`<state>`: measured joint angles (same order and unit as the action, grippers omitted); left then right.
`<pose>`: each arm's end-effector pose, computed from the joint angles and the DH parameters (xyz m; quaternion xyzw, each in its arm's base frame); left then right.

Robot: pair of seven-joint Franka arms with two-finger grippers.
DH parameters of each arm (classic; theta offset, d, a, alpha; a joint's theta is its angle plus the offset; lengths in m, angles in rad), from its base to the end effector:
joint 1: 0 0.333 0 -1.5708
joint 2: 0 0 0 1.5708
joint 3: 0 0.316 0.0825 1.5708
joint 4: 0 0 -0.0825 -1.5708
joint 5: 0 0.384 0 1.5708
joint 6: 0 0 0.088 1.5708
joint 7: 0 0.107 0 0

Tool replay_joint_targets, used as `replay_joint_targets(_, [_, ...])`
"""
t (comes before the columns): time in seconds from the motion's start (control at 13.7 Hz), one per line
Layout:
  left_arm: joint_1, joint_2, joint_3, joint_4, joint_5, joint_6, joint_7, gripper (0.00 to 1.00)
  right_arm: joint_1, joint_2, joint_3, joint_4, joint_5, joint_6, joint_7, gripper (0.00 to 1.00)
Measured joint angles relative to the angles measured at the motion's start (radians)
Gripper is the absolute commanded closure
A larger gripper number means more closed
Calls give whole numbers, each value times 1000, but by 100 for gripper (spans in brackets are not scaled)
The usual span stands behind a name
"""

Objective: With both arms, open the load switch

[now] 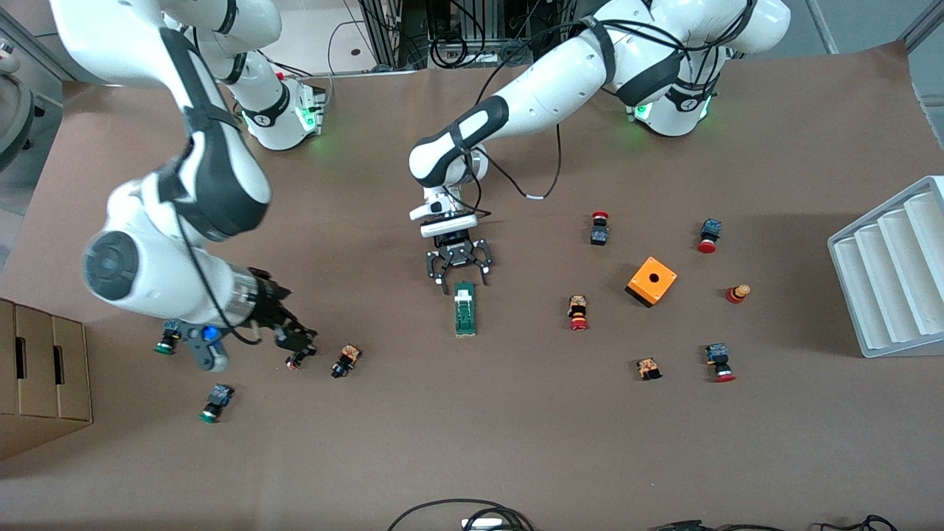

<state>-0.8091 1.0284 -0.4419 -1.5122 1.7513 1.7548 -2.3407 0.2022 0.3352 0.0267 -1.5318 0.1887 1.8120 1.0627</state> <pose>0.3397 -0.5921 0.0914 -0.8306 -0.0750 -0.5451 0.0856 0.6355 0.1619 0.4610 -0.8992 0.4262 0.0792 0.0596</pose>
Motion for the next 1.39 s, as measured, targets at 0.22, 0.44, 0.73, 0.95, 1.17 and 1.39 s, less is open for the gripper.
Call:
replay_joint_targets(0.22, [0, -73, -8, 4, -136, 4, 149, 0, -90, -99, -1, -45, -5, -40, -270, 0])
replay_joint_targets(0.44, [0, -163, -19, 10, -264, 7, 296, 0, -200, -220, -2, -130, -49, -52, -594, 0])
replay_joint_targets(0.73, [2, -271, -21, 31, -434, 7, 511, 0, -261, -358, -20, -209, -115, -56, -908, 0])
replay_joint_targets(0.95, [9, -331, -20, 33, -494, 7, 634, 0, -264, -437, -81, -261, -130, -56, -1104, 0])
replay_joint_targets(1.17, [14, -359, -15, 34, -530, 7, 751, 0, -264, -475, -111, -296, -132, -55, -1168, 0])
replay_joint_targets(1.39, [35, -403, -10, 37, -593, 7, 897, 0, -260, -479, -122, -306, -159, -46, -1201, 0])
